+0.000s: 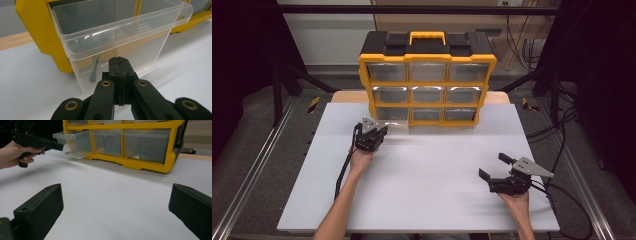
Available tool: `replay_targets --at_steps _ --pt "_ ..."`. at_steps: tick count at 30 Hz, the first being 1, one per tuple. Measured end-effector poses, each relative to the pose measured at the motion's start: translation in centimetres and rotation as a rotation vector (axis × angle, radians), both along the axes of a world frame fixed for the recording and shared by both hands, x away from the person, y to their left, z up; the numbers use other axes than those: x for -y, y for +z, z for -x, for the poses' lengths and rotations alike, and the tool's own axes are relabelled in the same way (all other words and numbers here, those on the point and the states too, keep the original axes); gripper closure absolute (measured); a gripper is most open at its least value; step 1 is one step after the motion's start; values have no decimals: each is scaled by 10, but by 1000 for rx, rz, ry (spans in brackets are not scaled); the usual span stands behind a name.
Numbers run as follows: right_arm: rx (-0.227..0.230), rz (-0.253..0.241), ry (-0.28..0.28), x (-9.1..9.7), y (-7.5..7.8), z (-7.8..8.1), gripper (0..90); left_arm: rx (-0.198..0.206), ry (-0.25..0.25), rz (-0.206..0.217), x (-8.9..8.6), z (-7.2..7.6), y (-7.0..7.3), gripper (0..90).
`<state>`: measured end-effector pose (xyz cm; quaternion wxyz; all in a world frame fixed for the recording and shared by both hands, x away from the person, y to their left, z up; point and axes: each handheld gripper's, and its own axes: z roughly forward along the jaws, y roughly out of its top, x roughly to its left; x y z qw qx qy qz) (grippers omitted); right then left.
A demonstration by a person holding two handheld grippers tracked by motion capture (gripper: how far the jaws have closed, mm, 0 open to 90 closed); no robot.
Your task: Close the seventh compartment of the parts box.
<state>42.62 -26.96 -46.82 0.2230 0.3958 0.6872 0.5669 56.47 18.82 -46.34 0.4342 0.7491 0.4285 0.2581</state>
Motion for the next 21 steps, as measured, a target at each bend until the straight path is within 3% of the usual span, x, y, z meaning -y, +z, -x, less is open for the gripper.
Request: replay_targets --at_steps 21 --pt "2 4 0 0 0 0 4 -1 10 -6 -1 -11 -1 895"
